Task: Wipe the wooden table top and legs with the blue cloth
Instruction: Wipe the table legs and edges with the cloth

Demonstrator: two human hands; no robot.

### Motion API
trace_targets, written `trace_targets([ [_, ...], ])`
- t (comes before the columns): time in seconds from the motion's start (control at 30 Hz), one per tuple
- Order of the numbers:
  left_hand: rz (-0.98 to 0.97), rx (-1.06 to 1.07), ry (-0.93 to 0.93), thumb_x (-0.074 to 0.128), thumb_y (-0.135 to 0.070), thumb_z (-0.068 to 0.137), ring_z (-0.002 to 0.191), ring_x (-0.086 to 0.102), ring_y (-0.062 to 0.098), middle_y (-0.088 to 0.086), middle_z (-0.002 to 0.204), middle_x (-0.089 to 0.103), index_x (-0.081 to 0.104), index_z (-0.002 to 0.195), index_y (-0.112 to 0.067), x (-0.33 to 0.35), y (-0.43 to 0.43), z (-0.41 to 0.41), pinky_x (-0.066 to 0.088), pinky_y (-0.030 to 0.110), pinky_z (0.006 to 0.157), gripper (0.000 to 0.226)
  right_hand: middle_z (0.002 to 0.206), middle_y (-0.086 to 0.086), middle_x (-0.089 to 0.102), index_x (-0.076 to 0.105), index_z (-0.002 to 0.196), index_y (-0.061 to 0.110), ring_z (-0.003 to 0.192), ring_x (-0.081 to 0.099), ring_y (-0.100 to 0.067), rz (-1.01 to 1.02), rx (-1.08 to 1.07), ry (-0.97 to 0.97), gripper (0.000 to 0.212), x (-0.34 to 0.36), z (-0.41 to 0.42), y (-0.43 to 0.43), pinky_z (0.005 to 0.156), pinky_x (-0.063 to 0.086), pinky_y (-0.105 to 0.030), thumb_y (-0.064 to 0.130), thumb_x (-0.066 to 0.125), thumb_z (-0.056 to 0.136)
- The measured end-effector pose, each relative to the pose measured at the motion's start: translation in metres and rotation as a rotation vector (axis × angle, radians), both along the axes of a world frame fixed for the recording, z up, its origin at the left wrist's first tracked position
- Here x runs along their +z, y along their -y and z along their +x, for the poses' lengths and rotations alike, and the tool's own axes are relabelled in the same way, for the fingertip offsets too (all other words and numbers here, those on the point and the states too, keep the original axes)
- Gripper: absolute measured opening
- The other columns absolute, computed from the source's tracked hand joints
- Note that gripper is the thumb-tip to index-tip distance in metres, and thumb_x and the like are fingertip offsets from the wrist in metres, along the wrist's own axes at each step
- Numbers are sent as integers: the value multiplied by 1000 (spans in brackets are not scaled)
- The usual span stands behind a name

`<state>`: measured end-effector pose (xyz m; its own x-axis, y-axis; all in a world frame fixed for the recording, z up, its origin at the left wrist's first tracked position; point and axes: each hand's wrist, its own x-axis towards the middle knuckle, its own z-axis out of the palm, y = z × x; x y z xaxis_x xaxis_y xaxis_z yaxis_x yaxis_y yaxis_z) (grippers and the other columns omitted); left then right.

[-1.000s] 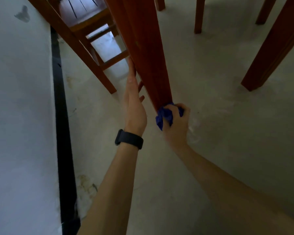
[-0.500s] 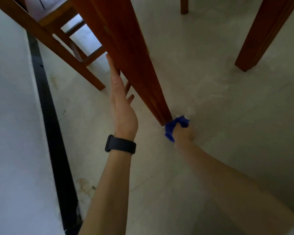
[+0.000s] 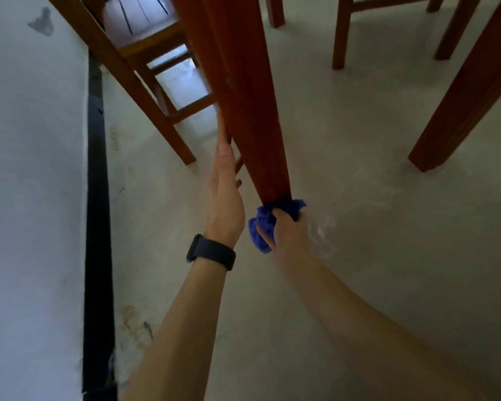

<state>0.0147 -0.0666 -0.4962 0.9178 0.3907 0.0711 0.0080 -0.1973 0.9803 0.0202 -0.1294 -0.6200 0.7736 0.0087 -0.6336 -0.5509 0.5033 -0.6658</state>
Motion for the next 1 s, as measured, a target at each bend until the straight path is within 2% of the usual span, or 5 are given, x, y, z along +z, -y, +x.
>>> trace_targets([
  [0.37, -82, -18, 142, 18, -66, 94, 114, 57, -5, -32, 123, 60, 53, 122, -61, 62, -23, 9, 41, 35, 102, 45, 148, 7, 31, 29, 145, 44, 125, 42, 4, -719, -60, 1093, 60, 155, 0, 14, 96, 38, -3, 29, 59, 96],
  [0.63, -215, -112, 206, 15, -65, 98, 128, 48, 2, -21, 138, 52, 47, 128, -58, 97, -23, 9, 33, 37, 107, 44, 138, -17, 46, 53, 138, 19, 121, 51, -34, -1330, -225, 1728, 46, 262, 43, 38, 102, 42, -36, 28, 59, 94],
  [0.73, -307, -116, 223, 23, -66, 88, 124, 51, 5, -16, 133, 56, 52, 124, -50, 92, -23, 9, 38, 32, 103, 49, 138, -9, 39, 53, 132, 27, 117, 54, -40, -1543, 34, 1652, 57, 200, 39, 51, 98, 47, -45, 20, 73, 80],
  [0.83, -321, -52, 184, 33, -66, 92, 119, 54, 6, -18, 125, 60, 57, 119, -47, 76, -24, 8, 40, 34, 98, 41, 149, 3, 32, 51, 134, 38, 131, 45, -34, -1690, 914, 1252, 52, 132, 34, 70, 103, 47, -43, 24, 67, 86],
  [1.0, -224, -12, -311, 49, -60, 93, 103, 57, 13, -10, 115, 59, 53, 124, -31, 14, -30, -13, 44, 29, 76, 43, 108, 16, 64, 58, 119, 26, 96, 62, -5, -1029, 1171, 779, 39, 114, 18, 82, 84, 49, -14, 19, 71, 83],
])
